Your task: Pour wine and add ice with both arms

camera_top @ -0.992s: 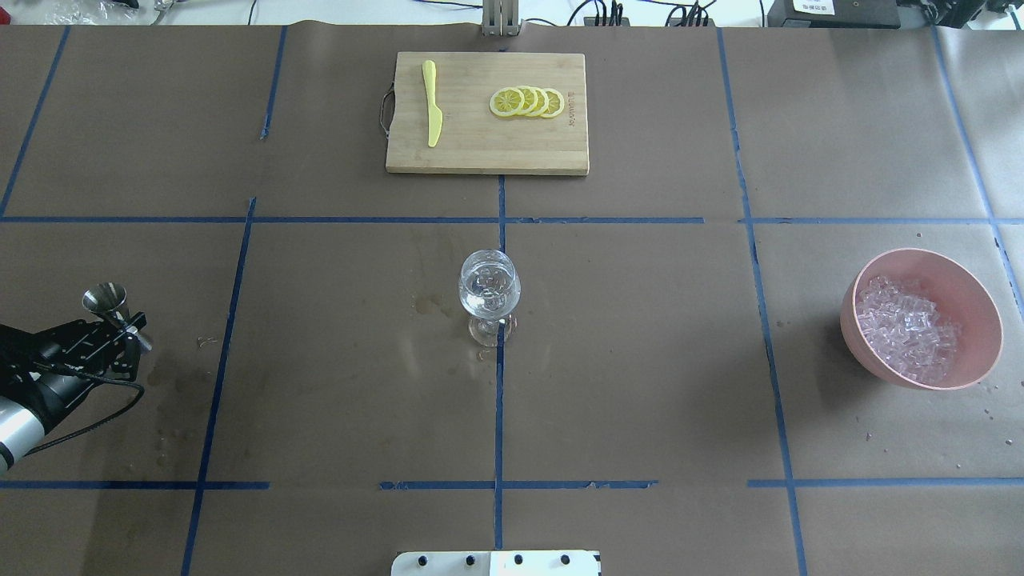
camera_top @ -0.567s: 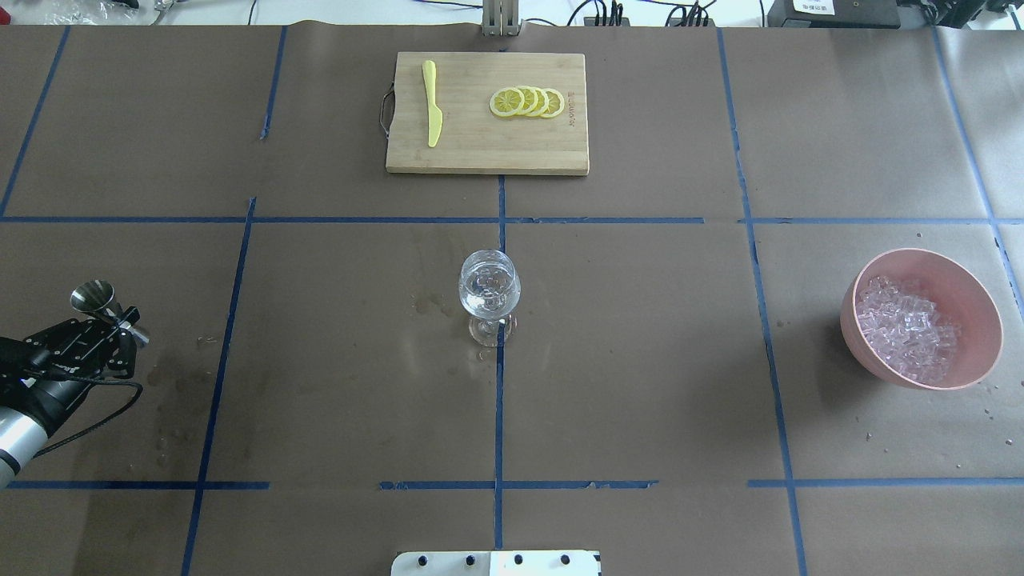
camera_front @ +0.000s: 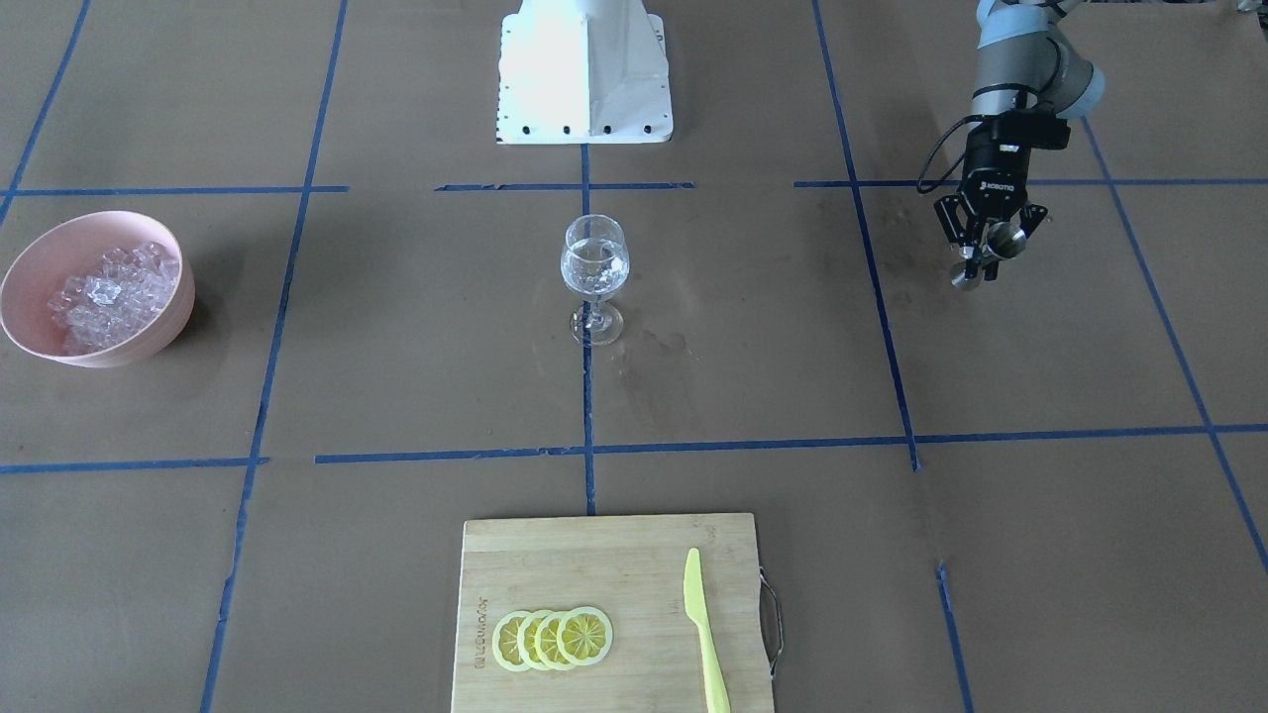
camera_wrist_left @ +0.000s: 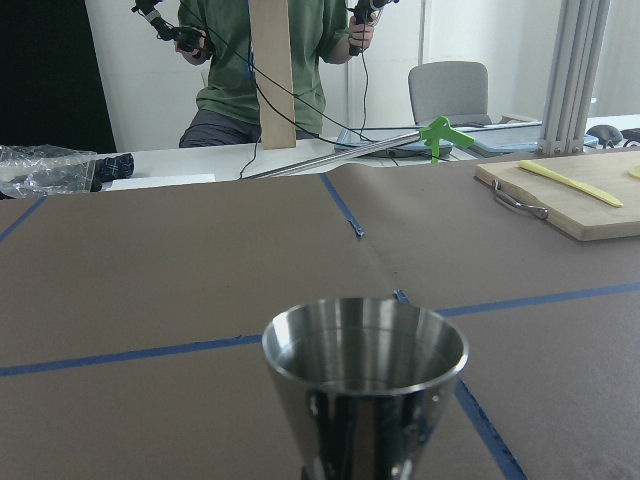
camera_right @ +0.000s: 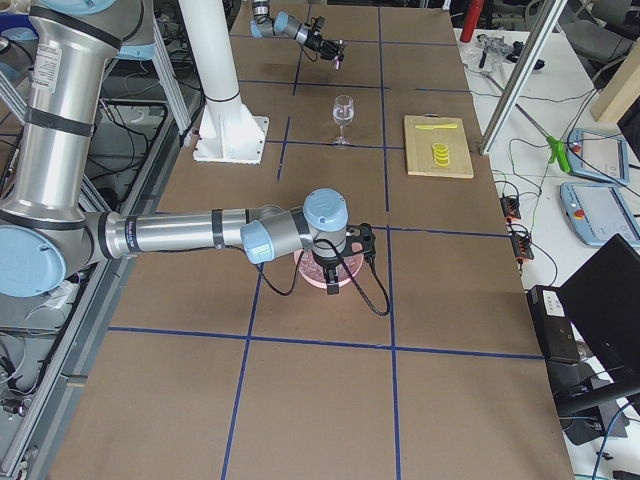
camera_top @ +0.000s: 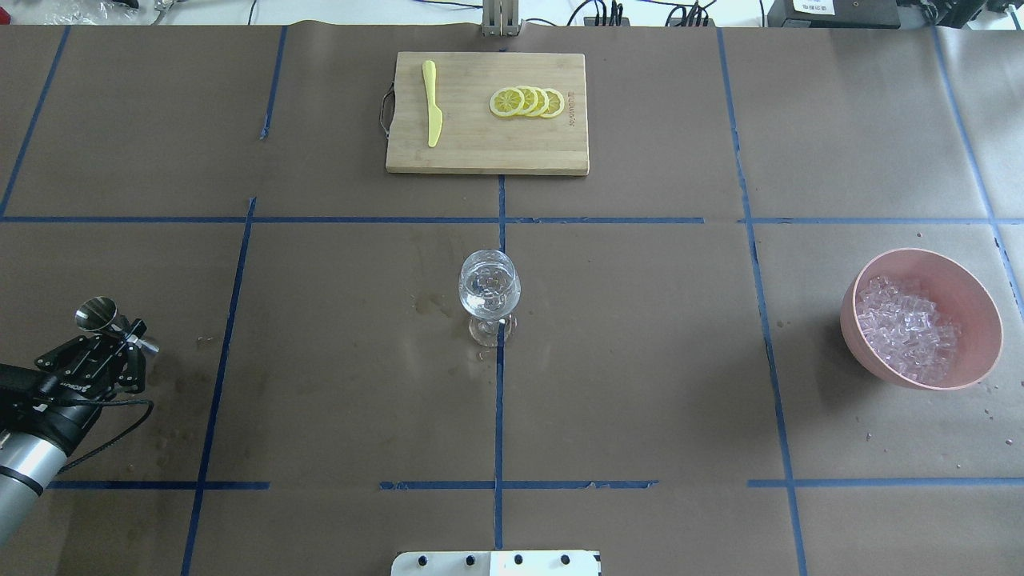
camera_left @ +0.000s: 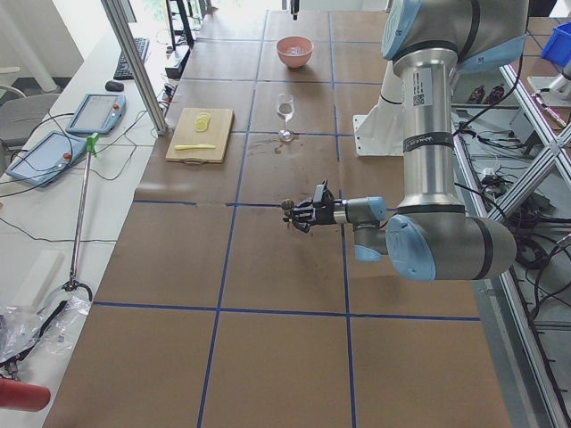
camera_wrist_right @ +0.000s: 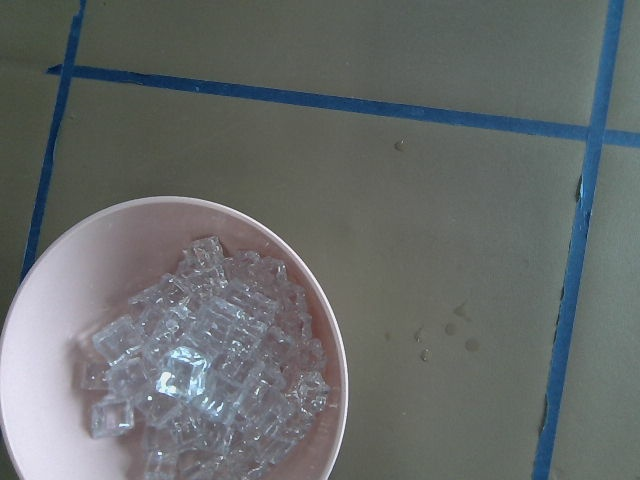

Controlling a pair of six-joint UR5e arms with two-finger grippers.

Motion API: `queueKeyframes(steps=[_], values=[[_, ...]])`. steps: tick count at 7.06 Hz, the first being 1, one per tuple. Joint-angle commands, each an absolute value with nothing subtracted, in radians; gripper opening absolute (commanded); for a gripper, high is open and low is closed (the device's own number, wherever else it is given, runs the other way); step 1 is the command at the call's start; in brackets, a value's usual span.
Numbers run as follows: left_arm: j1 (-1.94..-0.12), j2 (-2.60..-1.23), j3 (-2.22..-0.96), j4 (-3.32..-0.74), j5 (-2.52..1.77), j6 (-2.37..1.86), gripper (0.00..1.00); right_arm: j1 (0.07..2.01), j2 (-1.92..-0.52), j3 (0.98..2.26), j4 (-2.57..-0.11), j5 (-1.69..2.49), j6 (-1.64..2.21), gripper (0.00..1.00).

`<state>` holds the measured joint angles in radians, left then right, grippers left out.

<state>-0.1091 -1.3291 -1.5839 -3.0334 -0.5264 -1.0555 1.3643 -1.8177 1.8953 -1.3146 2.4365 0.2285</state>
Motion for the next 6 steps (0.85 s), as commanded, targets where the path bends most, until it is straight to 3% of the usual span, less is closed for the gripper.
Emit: queueKeyframes(steps=[1, 6], values=[[-0.088, -1.336, -1.563, -3.039, -0.477, -1.065, 0.00, 1.364, -1.818, 1.893, -1.315, 2.436, 0.227, 1.00], [-0.054, -1.382, -1.534, -3.037, -0.425, -1.086, 0.04, 1.364, -1.818, 1.893, -1.313, 2.436, 0.227, 1.00]])
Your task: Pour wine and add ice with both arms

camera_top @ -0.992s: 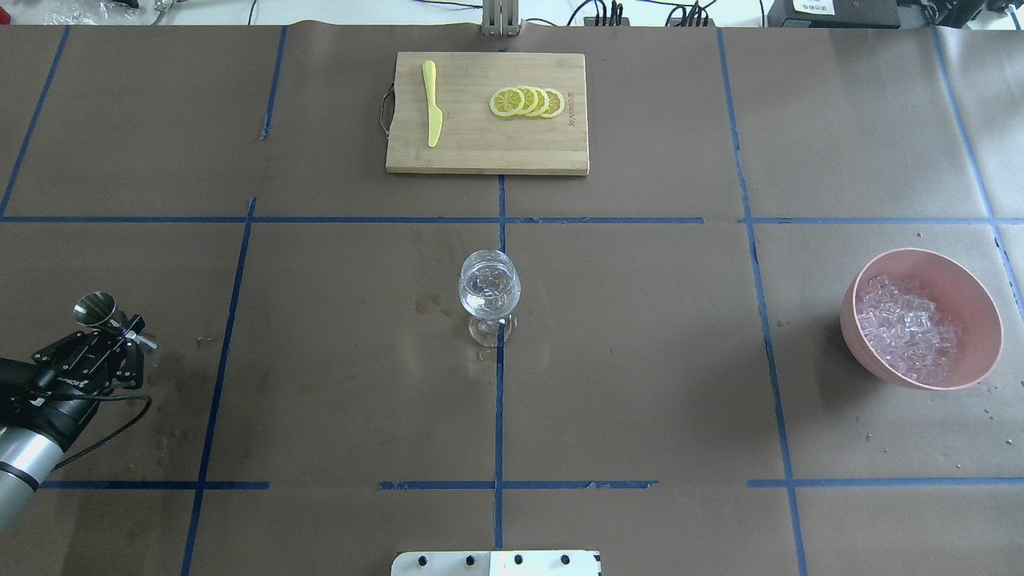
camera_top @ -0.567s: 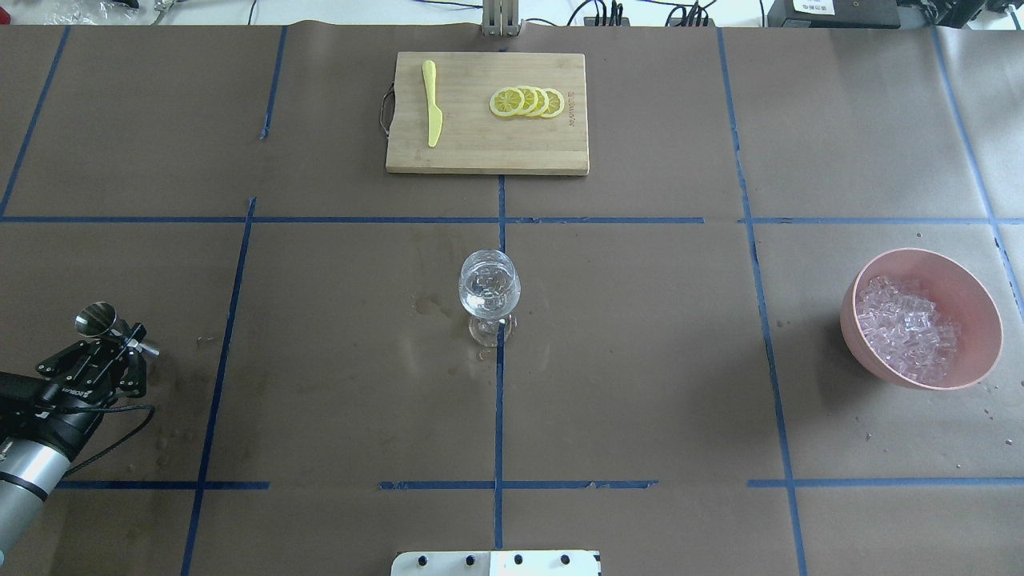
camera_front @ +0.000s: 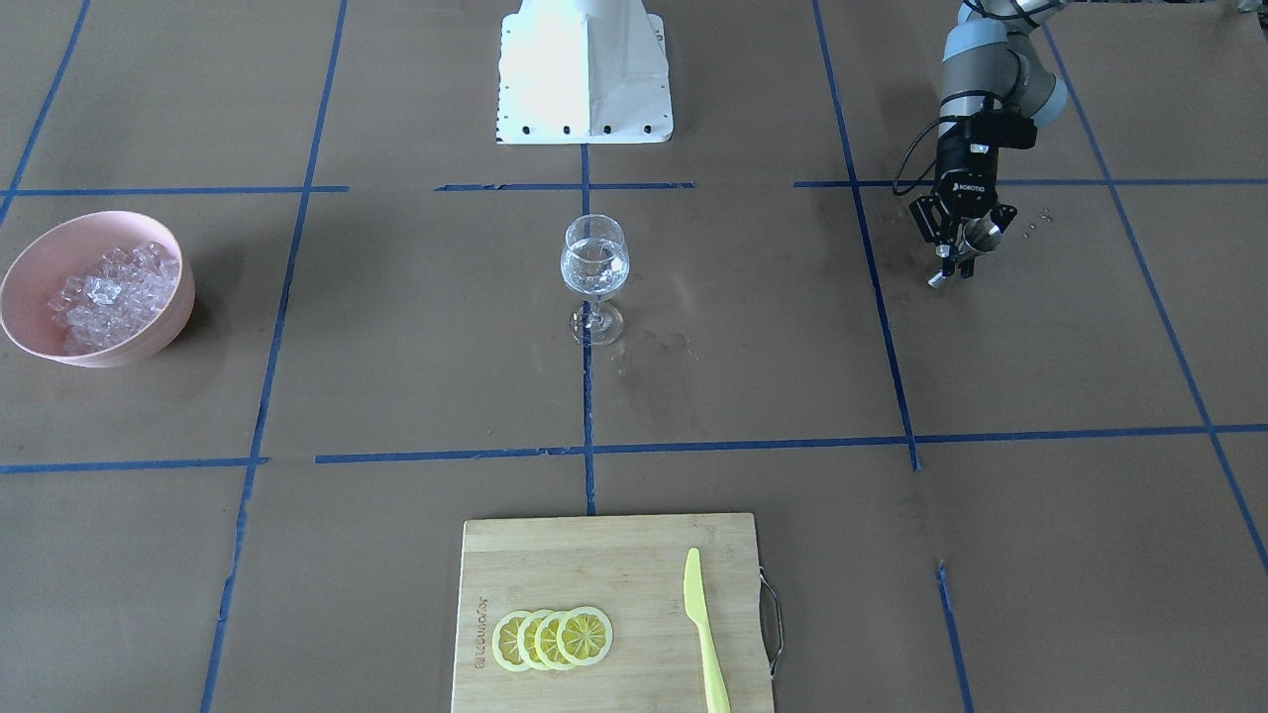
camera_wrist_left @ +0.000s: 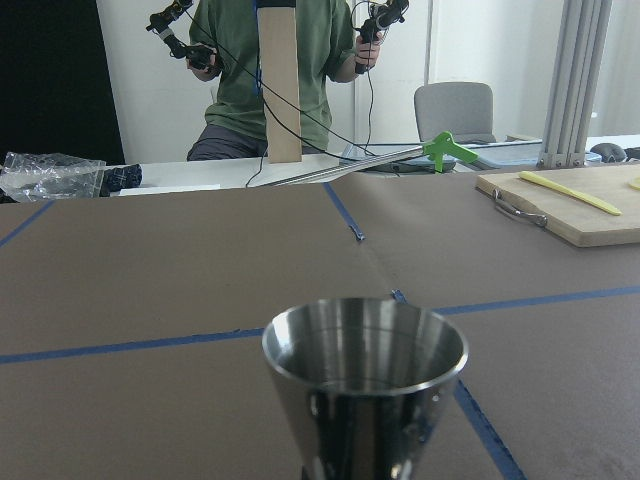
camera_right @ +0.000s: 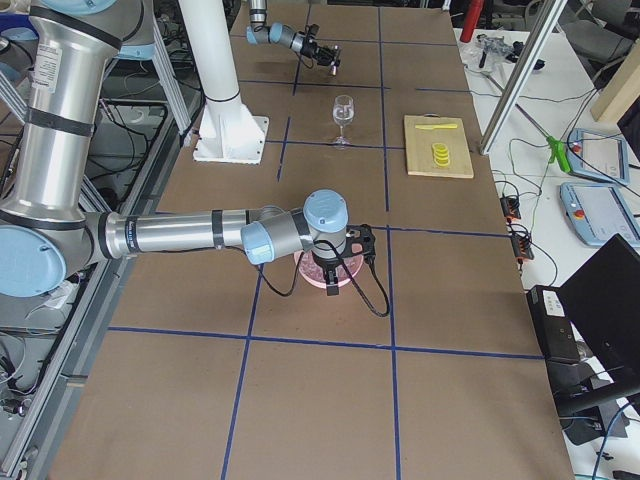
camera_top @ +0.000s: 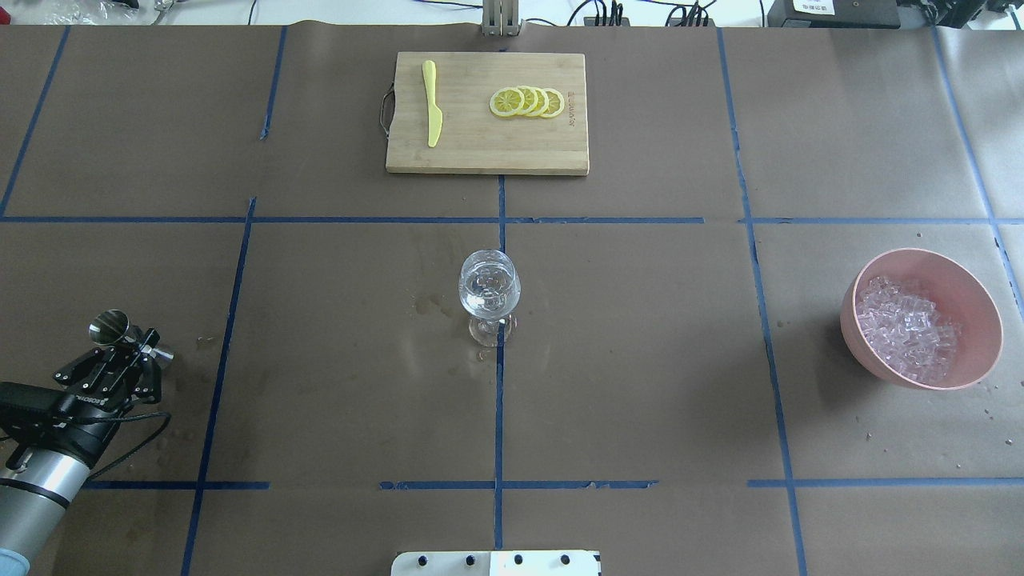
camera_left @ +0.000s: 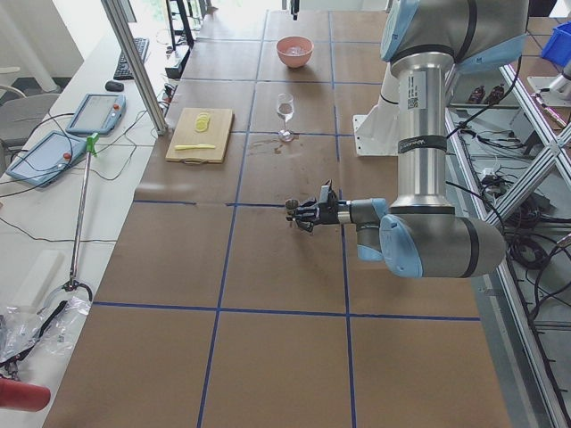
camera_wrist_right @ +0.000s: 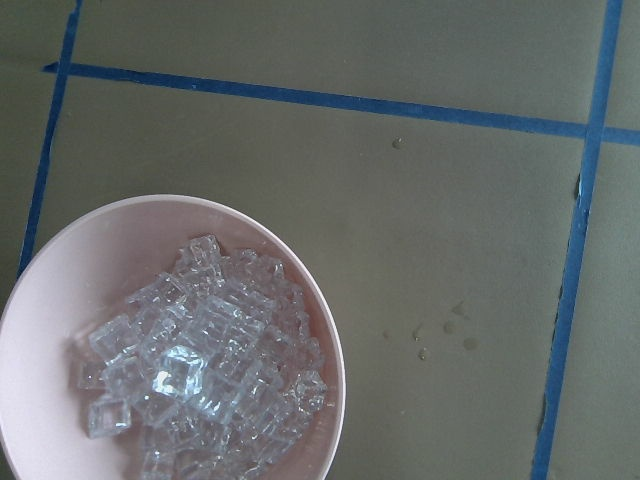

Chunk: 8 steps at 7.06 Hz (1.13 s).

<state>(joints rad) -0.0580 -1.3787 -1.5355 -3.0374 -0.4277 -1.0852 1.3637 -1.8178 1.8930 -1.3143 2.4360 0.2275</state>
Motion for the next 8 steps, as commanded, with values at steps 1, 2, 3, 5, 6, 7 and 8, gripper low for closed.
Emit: queueKeyframes(steps=[1, 2, 3, 5, 6, 7, 8], values=[[-0.051, -1.382, -1.534, -3.037, -0.426, -1.088, 0.09, 1.364, -1.818, 1.893, -1.313, 2.436, 0.227, 1.00], [-0.048, -1.384, -1.532, -3.037, -0.426, -1.088, 0.10, 1.364, -1.818, 1.893, -1.315, 2.436, 0.227, 1.00], [-0.043, -1.384, -1.532, -3.037, -0.428, -1.089, 0.10, 1.364, -1.818, 1.893, -1.315, 2.436, 0.227, 1.00], [-0.037, -1.384, -1.529, -3.039, -0.426, -1.089, 0.12, 1.362, -1.818, 1.893, -1.315, 2.436, 0.229, 1.00], [-0.037, -1.384, -1.526, -3.037, -0.428, -1.089, 0.27, 1.362, -1.818, 1.893, -1.315, 2.436, 0.229, 1.00], [-0.035, -1.384, -1.526, -3.037, -0.428, -1.089, 0.35, 1.362, -1.818, 1.893, -1.315, 2.436, 0.227, 1.00], [-0.034, -1.384, -1.526, -3.037, -0.428, -1.088, 0.38, 1.362, -1.818, 1.893, -1.313, 2.436, 0.227, 1.00]])
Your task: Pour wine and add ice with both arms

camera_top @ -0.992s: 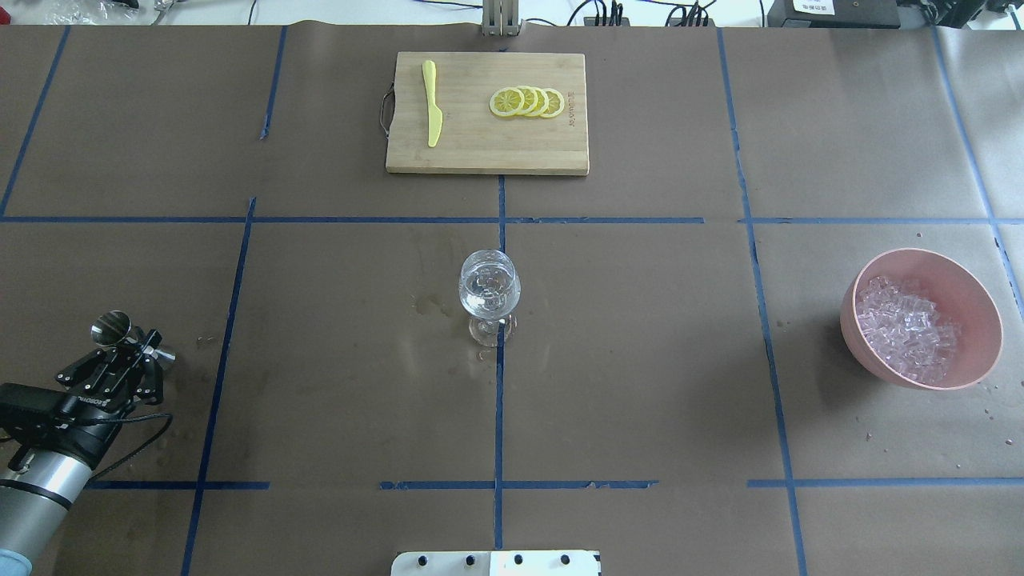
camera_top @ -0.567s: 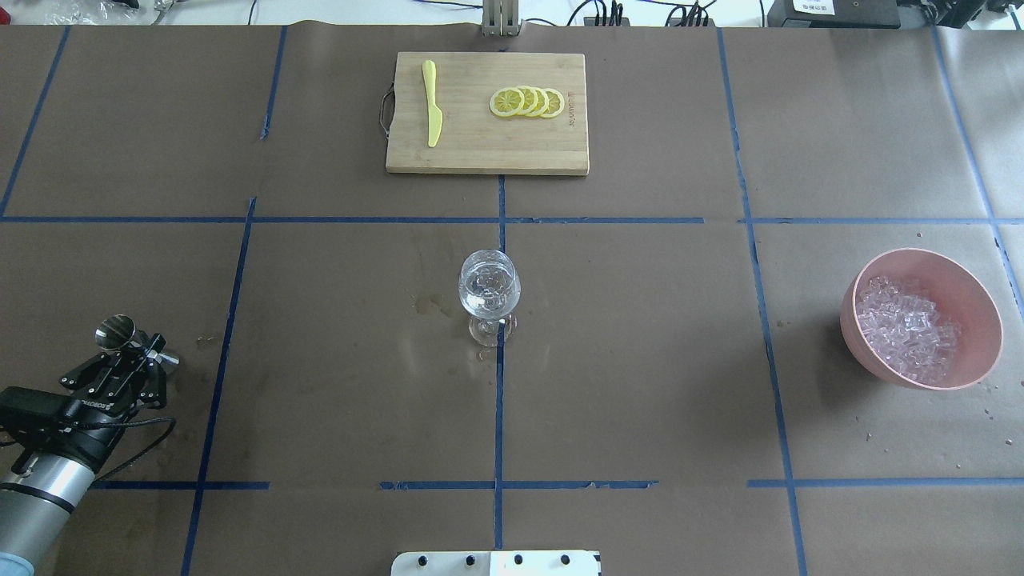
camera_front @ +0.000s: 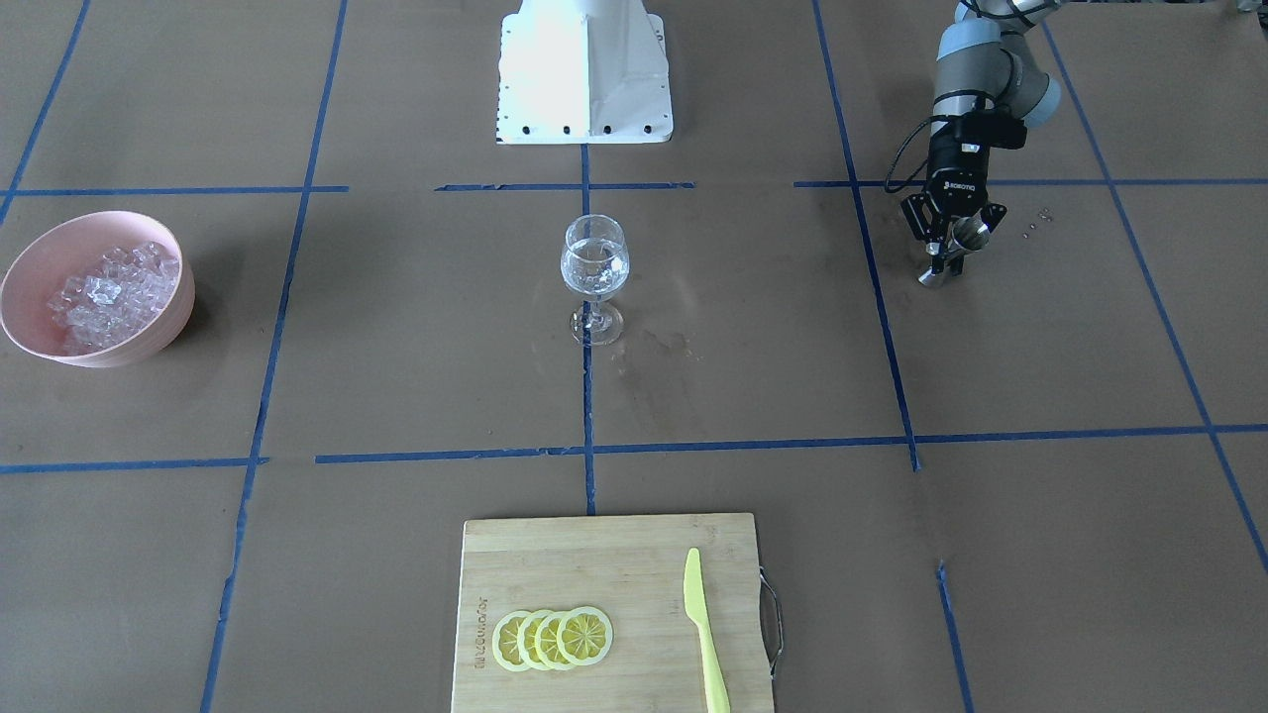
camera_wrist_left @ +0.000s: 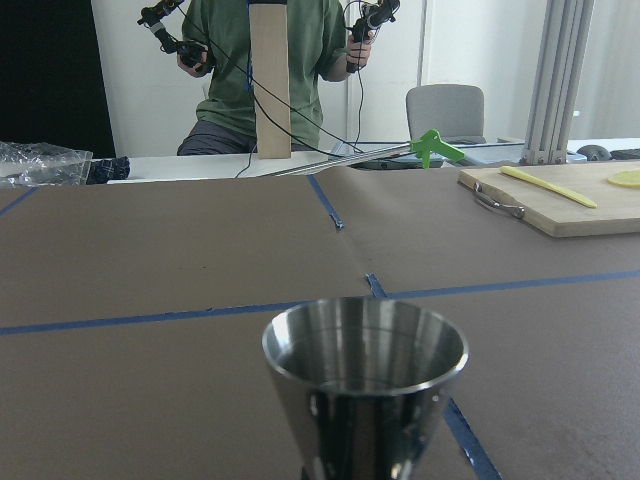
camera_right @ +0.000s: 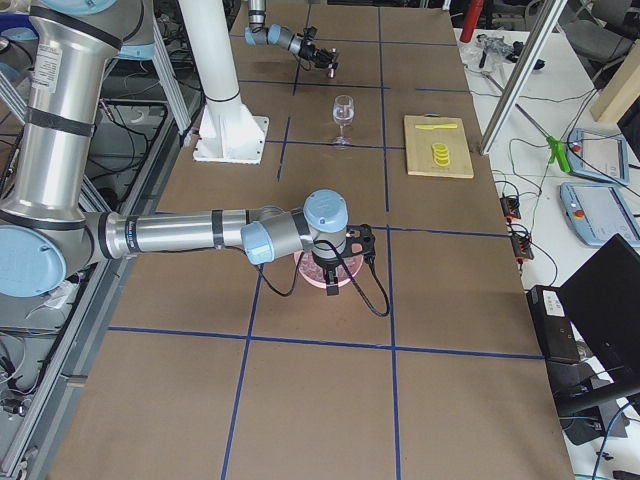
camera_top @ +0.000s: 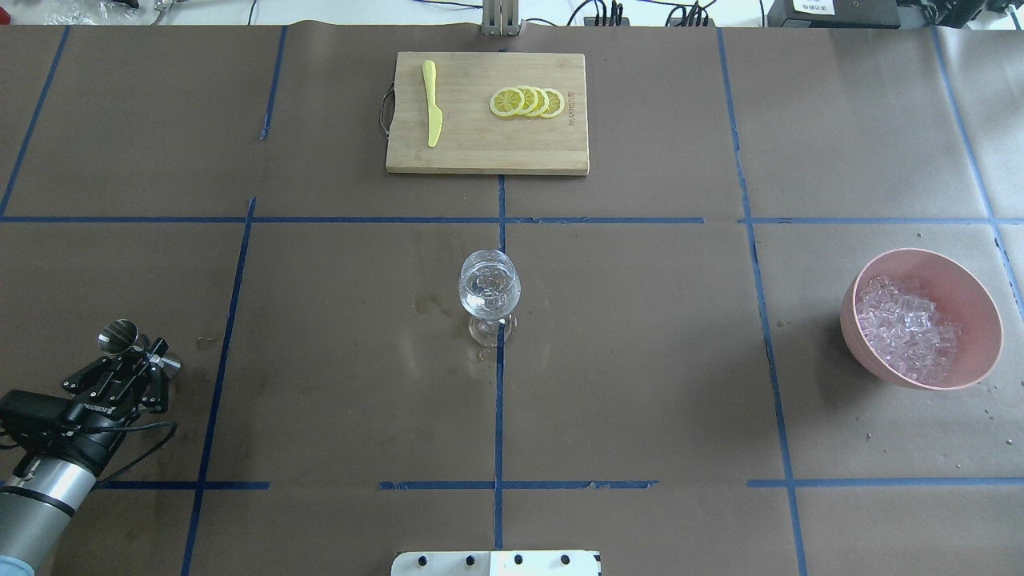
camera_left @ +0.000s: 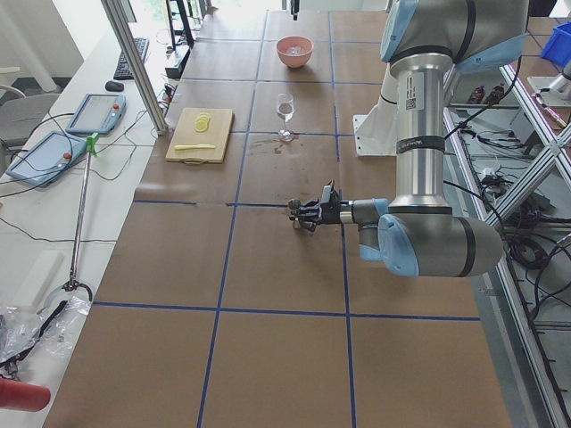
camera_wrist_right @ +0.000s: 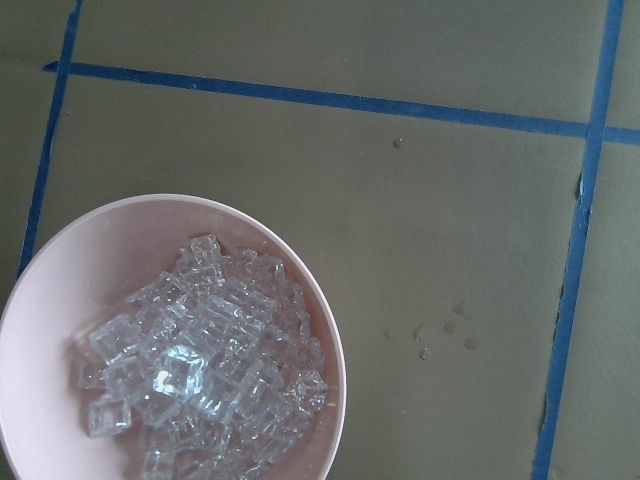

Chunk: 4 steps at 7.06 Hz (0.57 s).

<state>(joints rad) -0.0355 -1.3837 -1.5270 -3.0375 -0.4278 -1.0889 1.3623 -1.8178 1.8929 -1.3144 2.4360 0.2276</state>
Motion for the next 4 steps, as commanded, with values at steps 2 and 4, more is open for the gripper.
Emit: queueKeyframes(steps=[2, 4], values=[[-0.031, -1.384, -1.520, -3.037, -0.428, -1.086, 0.55, 1.362, -1.818, 1.893, -1.312, 2.436, 0.226, 1.00], [-0.031, -1.378, -1.523, -3.039, -0.434, -1.078, 0.99, 1.362, -1.818, 1.893, -1.312, 2.436, 0.227, 1.00]])
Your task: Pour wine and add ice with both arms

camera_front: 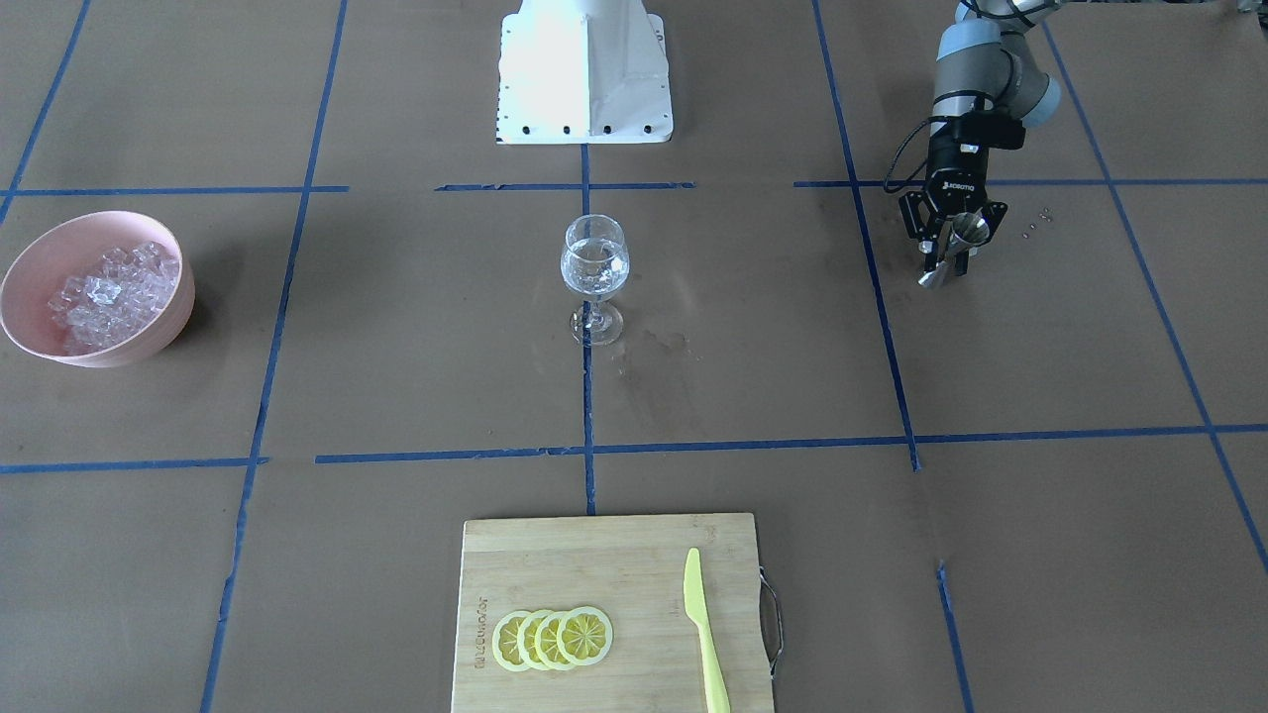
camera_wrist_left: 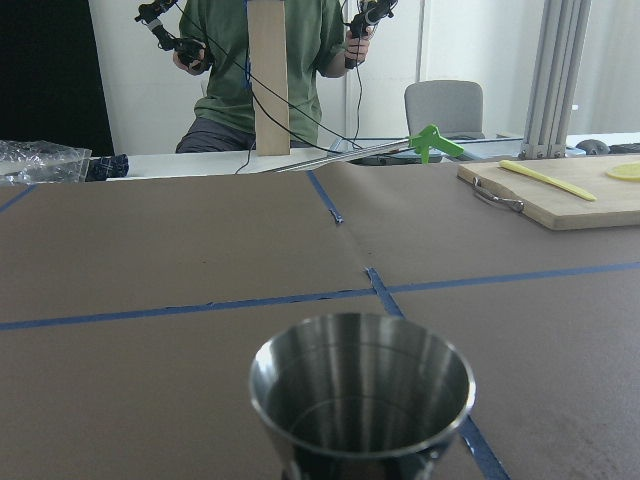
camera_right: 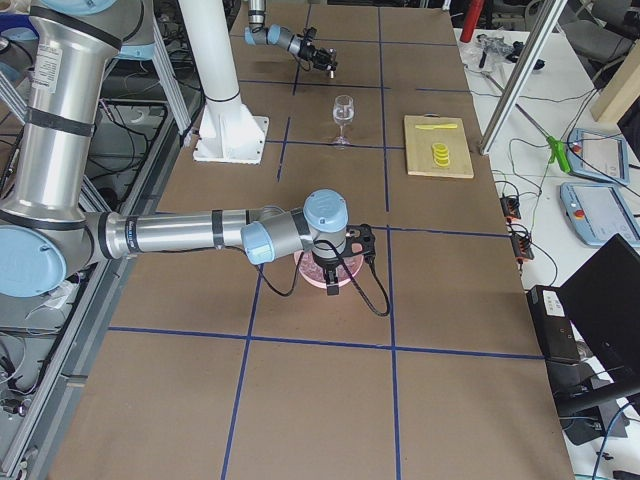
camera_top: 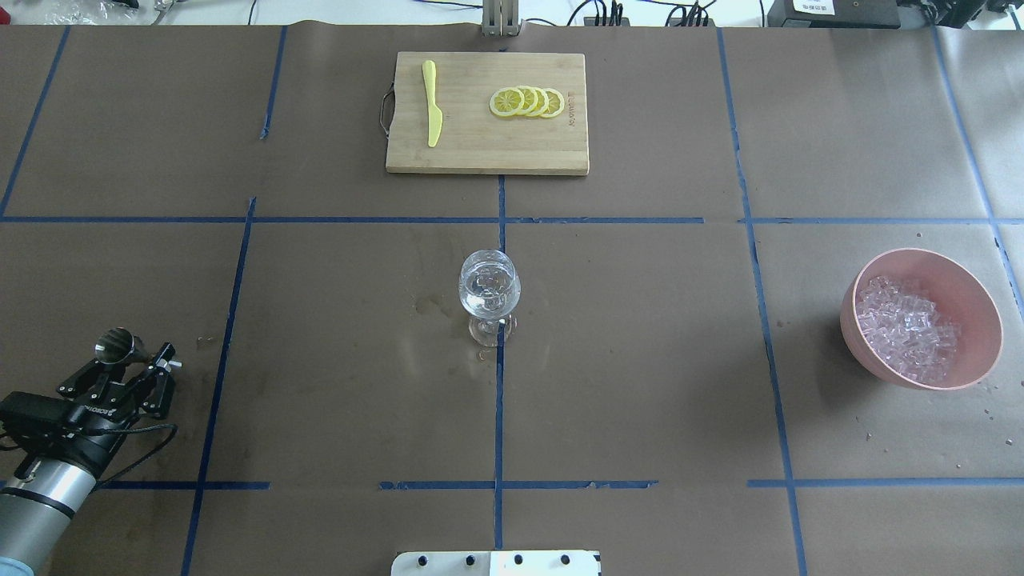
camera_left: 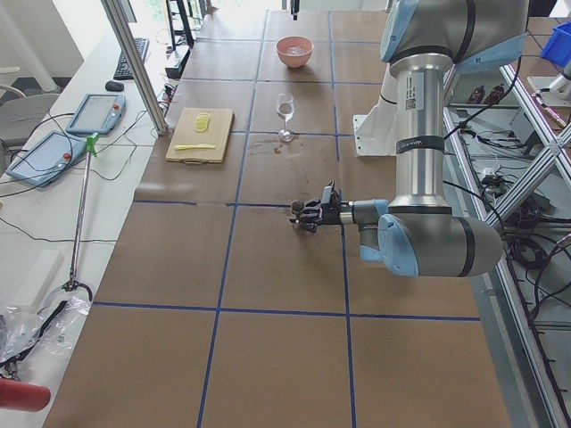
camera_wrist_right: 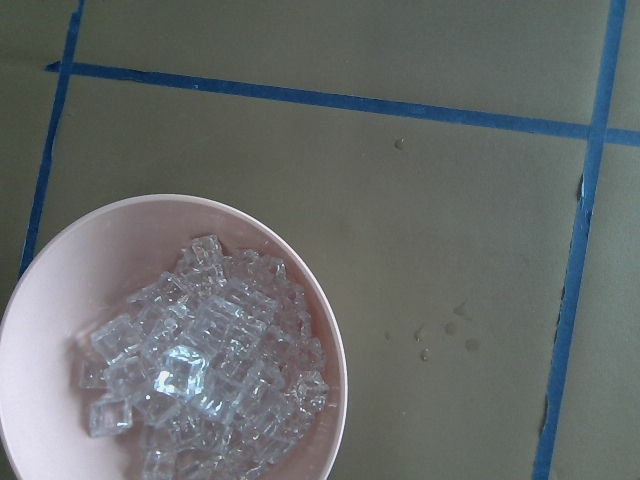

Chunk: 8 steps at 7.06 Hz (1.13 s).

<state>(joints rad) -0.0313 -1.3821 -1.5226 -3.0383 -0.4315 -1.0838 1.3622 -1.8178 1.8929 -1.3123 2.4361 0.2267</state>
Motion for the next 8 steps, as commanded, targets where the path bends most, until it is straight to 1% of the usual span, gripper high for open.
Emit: queueKeyframes(steps=[1, 2, 4, 7, 8], values=[[-0.032, -1.371, -1.534, -3.040, -0.475, -1.060, 0.99, 1.362, -1.818, 1.893, -1.313, 2.436, 0.227, 1.00], [-0.032, -1.361, -1.563, -3.039, -0.506, -1.040, 0.99, 1.362, -1.818, 1.893, -1.312, 2.436, 0.227, 1.00], [-0.034, -1.286, -1.630, -3.039, -0.579, -1.039, 0.99, 1.362, -1.818, 1.893, -1.313, 2.436, 0.227, 1.00], [-0.034, -1.264, -1.637, -3.033, -0.703, -1.039, 0.99, 1.361, -1.818, 1.893, -1.315, 2.436, 0.227, 1.00], [-0.037, -1.231, -1.664, -3.027, -0.757, -1.037, 0.98, 1.361, -1.818, 1.893, -1.313, 2.436, 0.227, 1.00]])
